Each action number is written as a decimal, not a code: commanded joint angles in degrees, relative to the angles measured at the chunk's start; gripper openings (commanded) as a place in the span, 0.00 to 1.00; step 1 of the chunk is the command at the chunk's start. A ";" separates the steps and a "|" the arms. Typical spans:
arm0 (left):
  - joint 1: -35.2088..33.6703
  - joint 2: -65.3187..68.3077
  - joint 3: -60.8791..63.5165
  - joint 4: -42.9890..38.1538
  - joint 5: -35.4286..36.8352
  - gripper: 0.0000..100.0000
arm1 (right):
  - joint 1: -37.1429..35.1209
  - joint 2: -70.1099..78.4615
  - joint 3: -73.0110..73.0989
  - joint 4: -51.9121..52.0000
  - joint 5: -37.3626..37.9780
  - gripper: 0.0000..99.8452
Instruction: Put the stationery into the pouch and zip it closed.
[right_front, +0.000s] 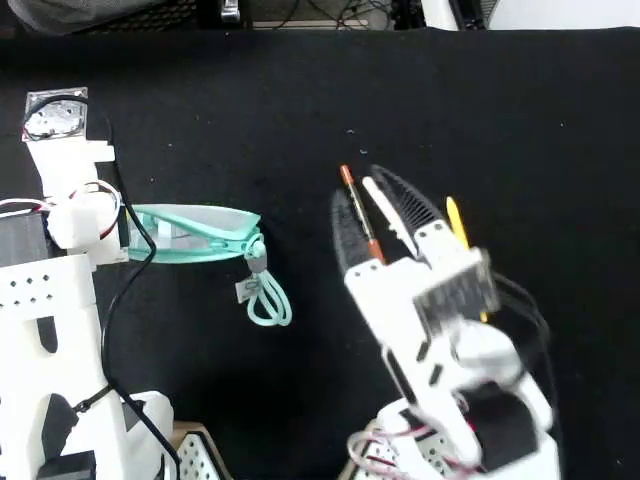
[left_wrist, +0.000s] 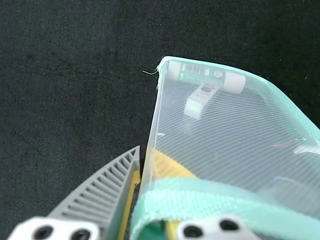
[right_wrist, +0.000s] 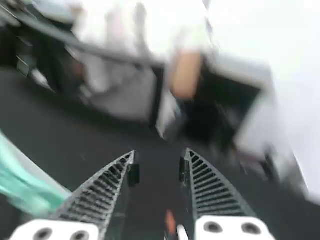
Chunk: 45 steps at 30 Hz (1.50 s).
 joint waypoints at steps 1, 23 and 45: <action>-1.10 0.62 1.19 -0.35 0.18 0.03 | 8.35 3.38 9.54 -2.29 -0.35 0.14; -1.45 0.88 1.27 -0.26 0.18 0.03 | 9.58 94.81 -43.21 2.99 0.09 0.14; -1.45 0.88 1.27 -0.26 0.09 0.03 | 10.20 123.91 -72.75 9.49 13.63 0.01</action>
